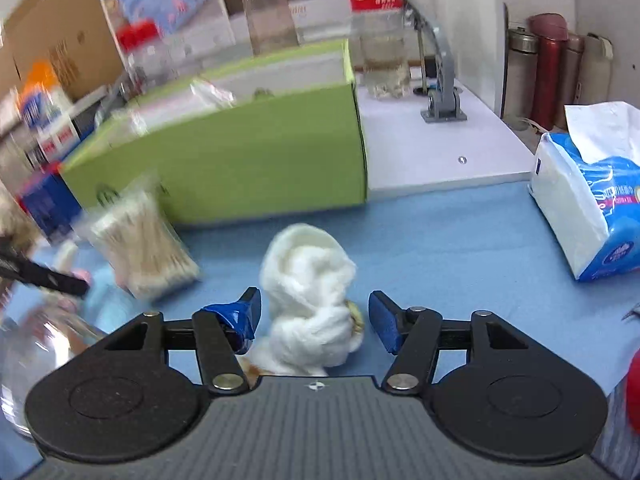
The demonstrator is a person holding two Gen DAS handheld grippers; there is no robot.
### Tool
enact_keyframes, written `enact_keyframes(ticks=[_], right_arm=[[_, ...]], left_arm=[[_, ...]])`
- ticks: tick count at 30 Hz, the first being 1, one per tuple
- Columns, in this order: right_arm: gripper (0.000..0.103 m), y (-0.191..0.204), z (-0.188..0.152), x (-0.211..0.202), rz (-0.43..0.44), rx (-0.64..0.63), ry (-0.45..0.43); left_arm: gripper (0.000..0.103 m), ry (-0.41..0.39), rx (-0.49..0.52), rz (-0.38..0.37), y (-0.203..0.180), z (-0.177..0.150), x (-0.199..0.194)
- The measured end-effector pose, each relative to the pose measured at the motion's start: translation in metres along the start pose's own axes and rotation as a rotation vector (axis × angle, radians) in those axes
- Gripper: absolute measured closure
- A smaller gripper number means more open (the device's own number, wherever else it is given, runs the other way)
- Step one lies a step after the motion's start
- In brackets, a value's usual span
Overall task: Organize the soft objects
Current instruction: 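Close right tool on the white towel while left tool grasps the white bunny plush, then lift towel and bunny into the green box and open both tools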
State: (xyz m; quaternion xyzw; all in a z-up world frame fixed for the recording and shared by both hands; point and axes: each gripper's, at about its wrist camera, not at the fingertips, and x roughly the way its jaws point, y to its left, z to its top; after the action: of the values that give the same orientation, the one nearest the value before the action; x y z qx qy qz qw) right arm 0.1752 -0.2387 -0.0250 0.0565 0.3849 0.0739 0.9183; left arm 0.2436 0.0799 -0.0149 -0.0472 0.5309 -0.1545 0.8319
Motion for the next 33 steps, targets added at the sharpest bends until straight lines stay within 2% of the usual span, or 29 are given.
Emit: enact_keyframes(ticks=[4, 9, 13, 15, 17, 19, 20, 22, 23, 26, 28, 33], right_arm=[[0.056, -0.006, -0.011, -0.005, -0.052, -0.113, -0.009], [0.051, -0.003, -0.024, -0.007, -0.102, -0.132, -0.084], [0.049, -0.009, -0.033, -0.011, -0.096, -0.122, -0.129], [0.048, -0.005, -0.031, -0.009, -0.118, -0.114, -0.133], [0.048, -0.001, -0.031, -0.008, -0.139, -0.103, -0.136], [0.048, 0.002, -0.033, -0.009, -0.134, -0.12, -0.141], [0.05, 0.002, -0.035, -0.011, -0.104, -0.141, -0.138], [0.065, -0.001, -0.039, -0.015, -0.051, -0.145, -0.15], [0.082, -0.002, -0.041, -0.018, -0.039, -0.143, -0.16], [0.085, -0.011, -0.037, -0.027, 0.021, -0.106, -0.158], [0.085, -0.013, -0.029, -0.037, 0.03, -0.113, -0.176], [0.085, -0.013, 0.015, -0.066, 0.107, -0.111, -0.285]], left_arm=[[0.024, -0.017, 0.051, 0.045, -0.003, -0.006, 0.0], [0.025, -0.028, 0.101, 0.078, -0.015, -0.011, 0.002], [0.035, -0.031, 0.121, 0.096, -0.01, -0.018, -0.002], [0.036, -0.031, 0.103, 0.096, -0.005, -0.018, -0.004], [0.045, -0.037, 0.092, 0.104, -0.006, -0.018, -0.005], [0.064, -0.045, 0.097, 0.109, -0.008, -0.02, -0.007], [0.066, -0.046, 0.095, 0.111, -0.01, -0.021, -0.009], [0.069, -0.056, 0.079, 0.104, -0.007, -0.026, -0.015], [0.069, -0.067, 0.063, 0.107, -0.004, -0.028, -0.019], [0.069, -0.096, 0.019, 0.084, 0.006, -0.029, -0.037], [0.069, -0.124, 0.019, 0.083, 0.009, -0.026, -0.054], [0.069, -0.206, 0.035, 0.06, 0.0, 0.007, -0.098]])
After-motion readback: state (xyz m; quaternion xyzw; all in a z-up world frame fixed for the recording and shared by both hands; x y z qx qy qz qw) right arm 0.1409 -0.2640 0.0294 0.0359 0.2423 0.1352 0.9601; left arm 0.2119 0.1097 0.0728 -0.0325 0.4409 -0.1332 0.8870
